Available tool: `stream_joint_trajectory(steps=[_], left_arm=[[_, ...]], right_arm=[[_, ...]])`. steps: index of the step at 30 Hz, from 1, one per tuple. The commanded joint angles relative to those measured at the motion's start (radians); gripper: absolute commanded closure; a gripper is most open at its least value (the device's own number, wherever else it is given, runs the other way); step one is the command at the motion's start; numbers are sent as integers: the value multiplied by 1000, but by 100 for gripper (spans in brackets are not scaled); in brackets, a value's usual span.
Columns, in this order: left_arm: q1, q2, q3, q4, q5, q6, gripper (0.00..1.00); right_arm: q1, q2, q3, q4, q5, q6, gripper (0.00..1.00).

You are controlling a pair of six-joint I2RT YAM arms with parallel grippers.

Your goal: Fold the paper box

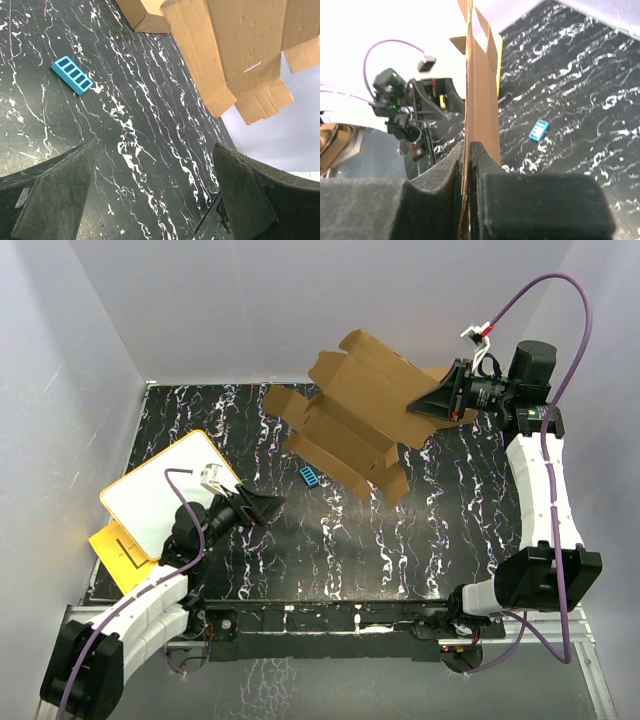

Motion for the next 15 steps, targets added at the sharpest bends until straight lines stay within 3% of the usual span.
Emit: stream_joint_trajectory(steps=[1, 8, 12, 15], left_arm=[[7, 52, -25, 245, 38, -40, 3], [5, 219, 9, 540, 122, -9, 9], [-5, 322, 53, 723, 150, 21, 20], [-7, 383, 86, 716, 120, 83, 27]], right_arm=[[-7, -31, 40, 361, -71, 366, 92], [-9, -11, 16, 754, -93, 761, 92], [-11, -10, -29, 979, -93, 966, 92], [-13, -9, -55, 1145, -90, 1099, 92]])
